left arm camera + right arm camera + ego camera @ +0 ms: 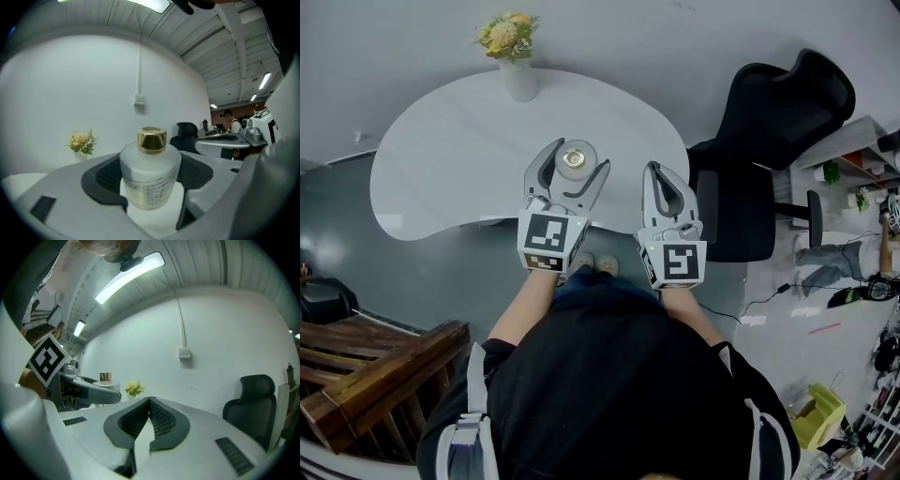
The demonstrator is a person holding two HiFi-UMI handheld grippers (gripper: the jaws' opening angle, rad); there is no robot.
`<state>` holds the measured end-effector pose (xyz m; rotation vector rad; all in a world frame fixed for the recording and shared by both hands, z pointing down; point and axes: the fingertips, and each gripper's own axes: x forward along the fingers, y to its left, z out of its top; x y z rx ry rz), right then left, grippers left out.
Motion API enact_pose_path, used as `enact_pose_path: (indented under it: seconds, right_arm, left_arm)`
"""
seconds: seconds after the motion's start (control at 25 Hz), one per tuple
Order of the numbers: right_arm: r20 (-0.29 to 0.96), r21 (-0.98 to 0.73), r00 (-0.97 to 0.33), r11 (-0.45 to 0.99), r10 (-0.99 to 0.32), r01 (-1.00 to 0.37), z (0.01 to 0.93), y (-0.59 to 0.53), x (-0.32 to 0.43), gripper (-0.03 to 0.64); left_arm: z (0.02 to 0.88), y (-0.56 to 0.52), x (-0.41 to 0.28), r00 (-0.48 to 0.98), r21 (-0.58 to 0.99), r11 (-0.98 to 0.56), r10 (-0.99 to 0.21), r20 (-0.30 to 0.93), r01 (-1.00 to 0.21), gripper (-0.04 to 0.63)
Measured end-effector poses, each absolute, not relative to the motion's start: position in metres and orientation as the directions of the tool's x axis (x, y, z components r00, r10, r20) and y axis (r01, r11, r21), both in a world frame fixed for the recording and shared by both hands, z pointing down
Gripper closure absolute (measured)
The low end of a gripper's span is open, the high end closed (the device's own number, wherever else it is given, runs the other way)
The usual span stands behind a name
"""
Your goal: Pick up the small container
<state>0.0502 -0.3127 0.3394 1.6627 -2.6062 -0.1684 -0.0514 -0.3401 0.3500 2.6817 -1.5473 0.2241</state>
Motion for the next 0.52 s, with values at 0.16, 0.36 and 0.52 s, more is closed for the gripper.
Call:
enact_pose_path:
  seconds: [0.16, 0.36, 0.52]
  right_arm:
    - [-0.019, 0.116, -0.422, 0.417, -0.906, -0.901, 0.3397, -0.3101, 0.0503, 0.595]
    - [-0.022, 0.117, -0.422, 0.417, -0.906, -0.901, 0.3394, -0.3081, 0.0506, 0.595]
    - [-0.024, 0.116, -0.425, 0.419, -0.905, -0.9, 0.3403, -0.3054, 0.0501, 0.595]
  left_arm:
    - [0.3491, -0.3372, -0.0515, 0.493, -0.04, -0.503, -0.858, 0.141, -0.864, 0.258]
    - [0.3493, -0.3346, -0.0495, 0.496, -0.042, -0.505, -0.857, 0.141, -0.862, 0.258]
    - [0.3507, -0.3314, -0.0486, 0.496, -0.04, -0.505, -0.857, 0.141, -0.862, 0.258]
